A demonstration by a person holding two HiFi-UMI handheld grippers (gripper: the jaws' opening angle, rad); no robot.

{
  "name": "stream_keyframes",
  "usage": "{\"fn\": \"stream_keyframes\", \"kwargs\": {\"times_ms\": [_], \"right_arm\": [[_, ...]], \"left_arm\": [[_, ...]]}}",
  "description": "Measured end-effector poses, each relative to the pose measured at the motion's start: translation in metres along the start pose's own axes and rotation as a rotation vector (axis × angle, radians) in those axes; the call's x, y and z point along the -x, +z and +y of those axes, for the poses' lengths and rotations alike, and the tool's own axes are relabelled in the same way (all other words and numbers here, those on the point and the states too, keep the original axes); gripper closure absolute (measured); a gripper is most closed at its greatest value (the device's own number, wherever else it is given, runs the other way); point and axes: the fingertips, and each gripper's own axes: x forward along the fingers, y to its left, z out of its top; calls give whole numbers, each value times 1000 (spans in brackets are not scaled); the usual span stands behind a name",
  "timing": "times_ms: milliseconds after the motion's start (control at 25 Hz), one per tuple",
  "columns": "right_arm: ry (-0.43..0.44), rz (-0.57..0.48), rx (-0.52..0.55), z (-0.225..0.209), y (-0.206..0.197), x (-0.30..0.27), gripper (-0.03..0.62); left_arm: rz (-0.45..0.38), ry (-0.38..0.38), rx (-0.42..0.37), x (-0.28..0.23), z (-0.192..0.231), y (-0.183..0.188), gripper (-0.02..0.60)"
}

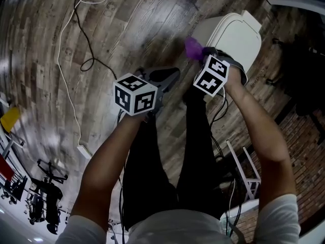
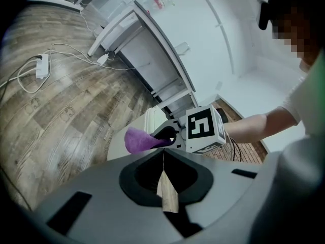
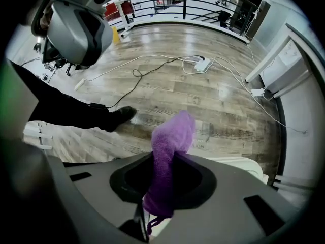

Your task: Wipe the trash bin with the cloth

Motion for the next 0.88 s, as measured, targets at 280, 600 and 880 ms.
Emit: {"fn": "stream_keyframes", "kwargs": {"times_ms": [280,600,880], "right_arm": [[28,-25,-41,24,2,-5,497],[103,-226,-190,67,24,21,497],[53,-404,-392,56,13,64,497]], "left_arm": [[20,-10,2,-5,0,-6,578],[36,-19,-7,3,-4,-13,578],[108,-43,-123,-9,-33,0,580]]}}
